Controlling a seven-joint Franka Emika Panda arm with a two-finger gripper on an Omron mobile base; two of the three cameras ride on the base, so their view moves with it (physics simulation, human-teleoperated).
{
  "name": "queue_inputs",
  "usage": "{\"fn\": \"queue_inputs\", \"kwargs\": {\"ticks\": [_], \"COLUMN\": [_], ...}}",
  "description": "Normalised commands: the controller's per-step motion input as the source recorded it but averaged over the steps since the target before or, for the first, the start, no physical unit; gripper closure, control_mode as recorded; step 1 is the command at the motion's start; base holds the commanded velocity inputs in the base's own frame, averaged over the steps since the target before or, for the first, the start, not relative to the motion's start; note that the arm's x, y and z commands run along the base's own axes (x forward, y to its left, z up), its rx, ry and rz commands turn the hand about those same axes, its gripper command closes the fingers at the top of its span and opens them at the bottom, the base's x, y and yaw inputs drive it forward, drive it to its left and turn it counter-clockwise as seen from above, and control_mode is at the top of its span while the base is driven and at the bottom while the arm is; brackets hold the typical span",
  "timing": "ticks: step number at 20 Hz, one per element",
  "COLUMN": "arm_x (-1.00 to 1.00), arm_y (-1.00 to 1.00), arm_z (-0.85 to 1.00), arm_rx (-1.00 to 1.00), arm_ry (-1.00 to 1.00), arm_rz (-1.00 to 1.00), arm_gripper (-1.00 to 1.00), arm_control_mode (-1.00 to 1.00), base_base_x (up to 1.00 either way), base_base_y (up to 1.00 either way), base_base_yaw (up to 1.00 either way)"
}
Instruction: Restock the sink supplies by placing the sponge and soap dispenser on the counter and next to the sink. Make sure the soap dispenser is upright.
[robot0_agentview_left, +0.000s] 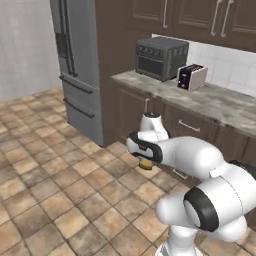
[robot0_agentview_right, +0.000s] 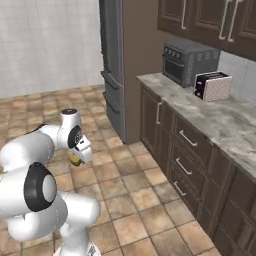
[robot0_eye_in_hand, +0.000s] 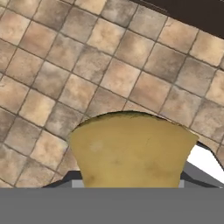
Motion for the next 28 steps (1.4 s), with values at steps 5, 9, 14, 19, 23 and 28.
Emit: {"fn": "queue_inputs", "kwargs": {"ticks": [5,9,14,19,23,28], "arm_x": [0.00,0.00,0.00,0.00,0.00,0.00], "arm_y": [0.00,0.00,0.00,0.00,0.00,0.00], "arm_z": [0.00,0.00,0.00,0.00,0.00,0.00], "arm_rx": [0.00,0.00,0.00,0.00,0.00,0.00], "arm_ry": [0.00,0.00,0.00,0.00,0.00,0.00], "arm_rz": [0.00,0.00,0.00,0.00,0.00,0.00], "arm_gripper": [1.00,1.00,1.00,1.00,1.00,1.00], "arm_control_mode": [1.00,1.00,1.00,1.00,1.00,1.00], "base_base_x": [0.15,0.61,0.80,0.84,0.36,0.20], "base_base_y": [0.12,0.00,0.00,-0.17,-0.11,-0.02], "base_base_yaw": [0.65,0.59,0.59,0.59,0.60,0.70]}}
